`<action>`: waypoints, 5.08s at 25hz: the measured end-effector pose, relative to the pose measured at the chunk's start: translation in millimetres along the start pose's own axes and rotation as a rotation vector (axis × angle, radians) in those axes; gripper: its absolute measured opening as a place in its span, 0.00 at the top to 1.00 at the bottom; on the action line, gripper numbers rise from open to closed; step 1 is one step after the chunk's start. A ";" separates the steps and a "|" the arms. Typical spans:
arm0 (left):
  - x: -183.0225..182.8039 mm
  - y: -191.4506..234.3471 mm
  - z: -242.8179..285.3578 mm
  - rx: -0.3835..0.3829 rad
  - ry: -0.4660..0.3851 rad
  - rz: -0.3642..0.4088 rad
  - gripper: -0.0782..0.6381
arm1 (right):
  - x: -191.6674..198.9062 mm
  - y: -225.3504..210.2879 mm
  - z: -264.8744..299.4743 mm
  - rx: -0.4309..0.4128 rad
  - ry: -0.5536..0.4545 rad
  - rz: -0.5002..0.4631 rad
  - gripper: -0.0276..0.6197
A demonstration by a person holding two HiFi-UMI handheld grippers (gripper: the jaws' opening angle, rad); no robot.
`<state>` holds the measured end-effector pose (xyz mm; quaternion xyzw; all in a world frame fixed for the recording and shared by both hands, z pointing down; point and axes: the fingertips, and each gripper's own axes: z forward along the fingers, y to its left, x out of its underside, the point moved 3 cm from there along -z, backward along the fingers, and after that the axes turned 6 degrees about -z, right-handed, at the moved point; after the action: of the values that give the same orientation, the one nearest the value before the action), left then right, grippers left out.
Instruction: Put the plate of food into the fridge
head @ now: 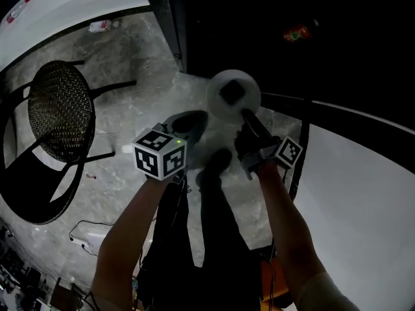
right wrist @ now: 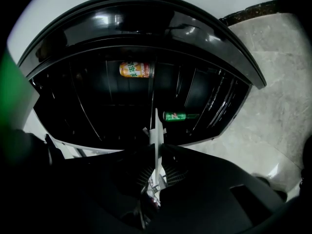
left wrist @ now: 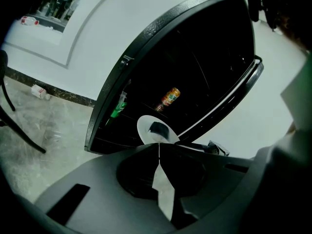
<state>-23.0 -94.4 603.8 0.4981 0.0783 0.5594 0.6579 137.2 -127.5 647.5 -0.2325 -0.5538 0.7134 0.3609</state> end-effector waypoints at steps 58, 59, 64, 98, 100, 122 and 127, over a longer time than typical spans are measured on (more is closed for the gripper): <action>47.0 71.7 81.6 0.004 0.046 0.021 0.87 | -5.4 -83.3 39.5 0.011 -0.043 -0.029 0.91; 47.6 73.2 83.7 0.006 0.049 0.023 0.87 | -6.1 -85.0 41.6 0.012 -0.043 -0.030 0.91; 50.8 82.0 90.9 0.007 0.058 0.022 0.87 | -10.2 -94.1 48.0 0.021 -0.047 -0.031 0.91; 53.4 104.0 138.3 0.028 0.109 0.062 0.87 | -26.9 -129.6 77.3 0.057 -0.098 -0.021 0.91; 53.2 105.6 141.0 0.030 0.105 0.057 0.87 | -29.0 -131.7 78.6 0.064 -0.097 -0.029 0.91; 53.9 122.5 166.1 0.004 0.090 0.081 0.87 | -35.1 -154.2 93.3 0.192 -0.049 -0.125 0.91; 47.7 127.1 165.1 0.001 0.050 0.039 0.87 | -31.9 -149.4 97.3 0.193 -0.010 -0.195 0.87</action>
<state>19.6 -164.9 801.0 0.4859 0.0853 0.5843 0.6443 124.6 -193.8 815.6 -0.1384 -0.5043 0.7261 0.4463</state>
